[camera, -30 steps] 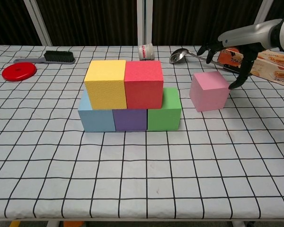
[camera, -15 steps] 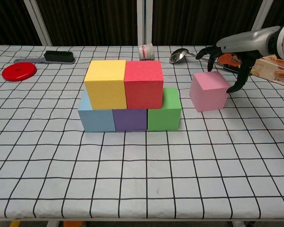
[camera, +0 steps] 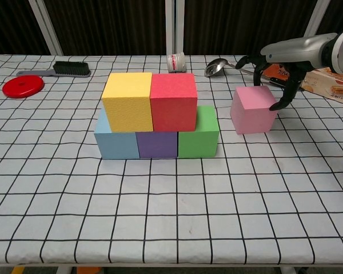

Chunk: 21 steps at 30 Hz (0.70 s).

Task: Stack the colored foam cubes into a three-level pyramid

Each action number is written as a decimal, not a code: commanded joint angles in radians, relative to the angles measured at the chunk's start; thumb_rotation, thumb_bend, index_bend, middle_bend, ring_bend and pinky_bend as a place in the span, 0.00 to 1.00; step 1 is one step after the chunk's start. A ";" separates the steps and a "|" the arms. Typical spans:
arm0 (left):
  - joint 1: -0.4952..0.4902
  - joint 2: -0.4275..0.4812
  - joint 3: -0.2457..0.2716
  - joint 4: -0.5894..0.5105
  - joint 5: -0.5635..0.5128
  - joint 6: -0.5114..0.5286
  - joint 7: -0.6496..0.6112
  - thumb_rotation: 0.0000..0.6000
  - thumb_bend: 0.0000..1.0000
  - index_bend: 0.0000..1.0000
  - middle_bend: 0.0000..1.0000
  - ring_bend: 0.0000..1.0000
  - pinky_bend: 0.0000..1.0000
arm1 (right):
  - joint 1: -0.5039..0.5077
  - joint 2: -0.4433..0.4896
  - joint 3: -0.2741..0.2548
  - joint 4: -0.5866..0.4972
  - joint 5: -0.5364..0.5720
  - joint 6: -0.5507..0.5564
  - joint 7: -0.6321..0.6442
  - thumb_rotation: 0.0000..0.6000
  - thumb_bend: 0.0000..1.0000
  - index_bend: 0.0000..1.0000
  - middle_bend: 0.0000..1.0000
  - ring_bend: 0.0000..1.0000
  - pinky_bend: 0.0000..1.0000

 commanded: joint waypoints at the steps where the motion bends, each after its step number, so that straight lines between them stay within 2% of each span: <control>1: 0.000 0.000 0.000 0.000 0.001 0.001 -0.002 1.00 0.16 0.13 0.12 0.00 0.07 | -0.004 0.002 0.004 -0.006 -0.005 0.007 0.006 1.00 0.18 0.00 0.41 0.00 0.00; 7: 0.001 0.001 -0.001 0.000 0.003 0.004 -0.008 1.00 0.16 0.13 0.12 0.00 0.07 | -0.009 0.050 0.022 -0.067 -0.006 0.037 0.011 1.00 0.19 0.00 0.42 0.00 0.00; 11: 0.001 0.002 -0.002 -0.001 0.004 0.005 -0.012 1.00 0.16 0.13 0.12 0.00 0.07 | -0.002 0.128 0.043 -0.153 0.026 0.062 -0.004 1.00 0.20 0.00 0.42 0.00 0.00; 18: 0.000 0.009 -0.005 -0.014 0.011 0.012 -0.015 1.00 0.16 0.13 0.12 0.00 0.07 | 0.087 0.336 0.085 -0.337 0.242 0.018 -0.047 1.00 0.20 0.00 0.42 0.00 0.00; 21: 0.001 0.016 -0.008 -0.024 0.012 0.017 -0.017 1.00 0.16 0.13 0.12 0.00 0.06 | 0.140 0.406 0.106 -0.382 0.328 -0.002 -0.052 1.00 0.20 0.00 0.42 0.00 0.00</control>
